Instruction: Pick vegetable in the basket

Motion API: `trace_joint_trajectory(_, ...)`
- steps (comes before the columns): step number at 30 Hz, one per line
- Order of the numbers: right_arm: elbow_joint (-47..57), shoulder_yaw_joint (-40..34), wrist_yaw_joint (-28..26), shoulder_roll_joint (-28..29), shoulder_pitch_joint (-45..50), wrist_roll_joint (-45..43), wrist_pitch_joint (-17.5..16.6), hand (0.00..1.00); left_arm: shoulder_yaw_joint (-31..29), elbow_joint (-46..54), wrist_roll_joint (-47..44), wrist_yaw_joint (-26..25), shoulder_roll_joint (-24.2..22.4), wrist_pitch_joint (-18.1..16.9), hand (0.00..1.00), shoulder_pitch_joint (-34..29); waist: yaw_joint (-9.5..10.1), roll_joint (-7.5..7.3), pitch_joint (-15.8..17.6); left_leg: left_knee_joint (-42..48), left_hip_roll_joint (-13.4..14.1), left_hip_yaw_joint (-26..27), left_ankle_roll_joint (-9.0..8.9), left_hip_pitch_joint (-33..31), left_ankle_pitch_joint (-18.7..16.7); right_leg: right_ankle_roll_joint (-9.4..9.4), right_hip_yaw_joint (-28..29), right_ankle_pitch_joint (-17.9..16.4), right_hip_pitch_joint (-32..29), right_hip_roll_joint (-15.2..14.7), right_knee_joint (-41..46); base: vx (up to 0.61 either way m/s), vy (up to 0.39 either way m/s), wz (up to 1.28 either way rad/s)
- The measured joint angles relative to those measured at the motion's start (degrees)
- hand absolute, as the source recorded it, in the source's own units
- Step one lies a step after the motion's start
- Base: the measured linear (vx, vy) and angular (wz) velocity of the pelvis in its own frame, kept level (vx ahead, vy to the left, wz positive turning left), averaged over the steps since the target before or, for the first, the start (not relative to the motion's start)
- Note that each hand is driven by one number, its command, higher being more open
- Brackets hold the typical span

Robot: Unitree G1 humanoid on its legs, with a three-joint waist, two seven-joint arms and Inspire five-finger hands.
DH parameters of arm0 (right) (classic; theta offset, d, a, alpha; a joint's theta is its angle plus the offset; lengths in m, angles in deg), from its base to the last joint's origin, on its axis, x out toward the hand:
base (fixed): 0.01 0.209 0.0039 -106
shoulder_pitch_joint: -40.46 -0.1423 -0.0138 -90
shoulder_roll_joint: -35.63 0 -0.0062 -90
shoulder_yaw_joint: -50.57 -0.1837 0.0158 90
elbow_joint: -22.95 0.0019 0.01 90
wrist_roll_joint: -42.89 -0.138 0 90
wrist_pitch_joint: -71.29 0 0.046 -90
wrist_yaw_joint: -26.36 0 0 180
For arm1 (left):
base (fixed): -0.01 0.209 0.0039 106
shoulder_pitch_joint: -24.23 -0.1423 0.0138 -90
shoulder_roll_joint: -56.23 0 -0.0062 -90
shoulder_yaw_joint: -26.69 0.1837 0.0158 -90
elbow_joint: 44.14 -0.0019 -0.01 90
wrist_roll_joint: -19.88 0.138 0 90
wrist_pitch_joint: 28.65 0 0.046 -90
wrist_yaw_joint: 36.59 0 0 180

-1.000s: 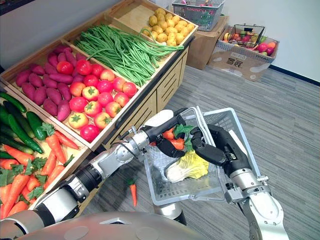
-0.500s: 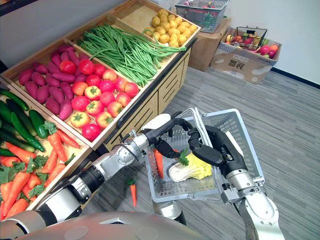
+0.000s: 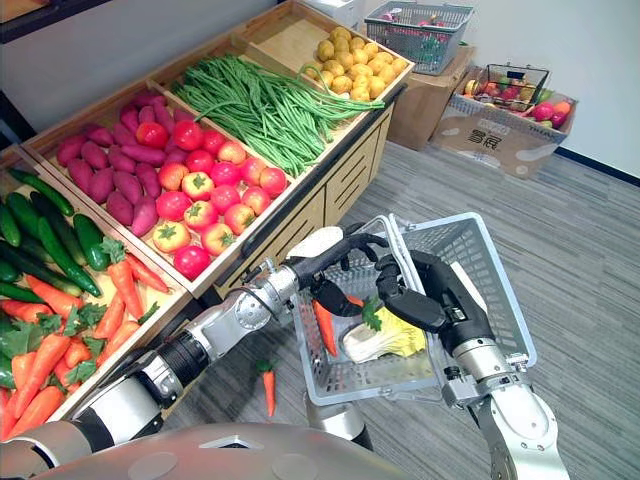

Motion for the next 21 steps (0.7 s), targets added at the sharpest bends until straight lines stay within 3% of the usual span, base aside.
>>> trace_joint_trajectory(5, 3.4, -2.4, -1.0, 2.2, -0.1, -1.3, 0.0, 0.00, -2.6, 8.2, -9.9, 4.1, 1.1, 1.5, 1.00, 0.0, 0.36, 0.24, -0.2, 0.0, 0.1, -0.4, 0.03, -0.2, 0.0, -0.10, -0.5, -0.1, 0.0, 0.0, 0.0, 0.00, 0.000, 0.00)
trace_joint_trajectory(13, 7.5, -4.0, -2.9, 2.7, -3.2, -6.2, -2.6, 0.00, -7.8, 21.2, -26.8, 5.9, 3.2, 2.2, 1.00, 0.0, 0.58, 0.65, -0.4, 0.0, 0.6, -0.9, 0.04, 0.0, 0.0, -0.20, -1.2, -0.2, 0.2, 0.1, 0.2, 0.01, -0.002, 0.01)
trace_joint_trajectory(16, 8.1, -4.0, -4.4, 2.7, -4.3, -7.4, -4.9, 0.00, -9.9, 26.3, -29.3, 7.5, 5.8, 2.2, 1.00, 0.1, 1.19, 1.30, -0.9, 0.0, 0.8, -1.0, 0.02, 0.2, 0.1, -0.23, -1.3, -0.2, 0.3, 0.3, 0.3, 0.04, -0.010, 0.01)
trace_joint_trajectory(21, 8.5, -3.8, -5.3, 2.7, -7.7, -9.4, -5.6, 0.00, -14.9, 32.4, -31.0, 8.3, 9.2, 2.2, 1.00, 0.0, 2.48, 1.35, -0.9, -0.3, 0.8, -0.9, 0.03, 0.8, 0.3, -0.50, -1.3, -0.6, 0.4, 0.4, 1.0, 0.00, 0.000, 0.00)
